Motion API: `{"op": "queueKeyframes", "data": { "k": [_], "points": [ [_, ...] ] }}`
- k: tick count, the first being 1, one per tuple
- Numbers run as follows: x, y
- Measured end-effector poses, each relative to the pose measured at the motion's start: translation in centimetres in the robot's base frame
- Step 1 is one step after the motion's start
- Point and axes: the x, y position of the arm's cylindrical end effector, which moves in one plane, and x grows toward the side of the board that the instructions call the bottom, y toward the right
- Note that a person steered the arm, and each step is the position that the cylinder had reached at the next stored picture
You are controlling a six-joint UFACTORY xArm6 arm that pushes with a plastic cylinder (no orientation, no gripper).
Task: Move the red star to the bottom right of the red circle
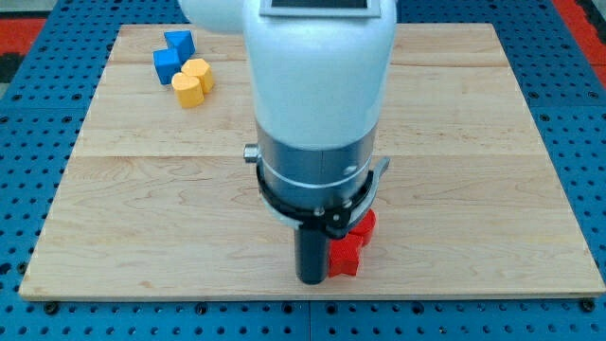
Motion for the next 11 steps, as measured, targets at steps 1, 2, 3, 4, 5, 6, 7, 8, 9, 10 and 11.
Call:
{"op": "queueKeyframes", "data": {
  "k": [1,2,3,4,5,6,7,8,9,10,11],
  "points": [
    [0.9,1.3],
    [0.9,4.5],
    [-0.4,4.8],
    [0.5,7.6],
    [-0.5,7.9],
    [-1.2,10.3],
    [-1.9,11.4],
    [-3.3,10.8],
    [-5.4,11.0],
    [-6.5,9.4],
    [-6.9,7.9]
  ]
}}
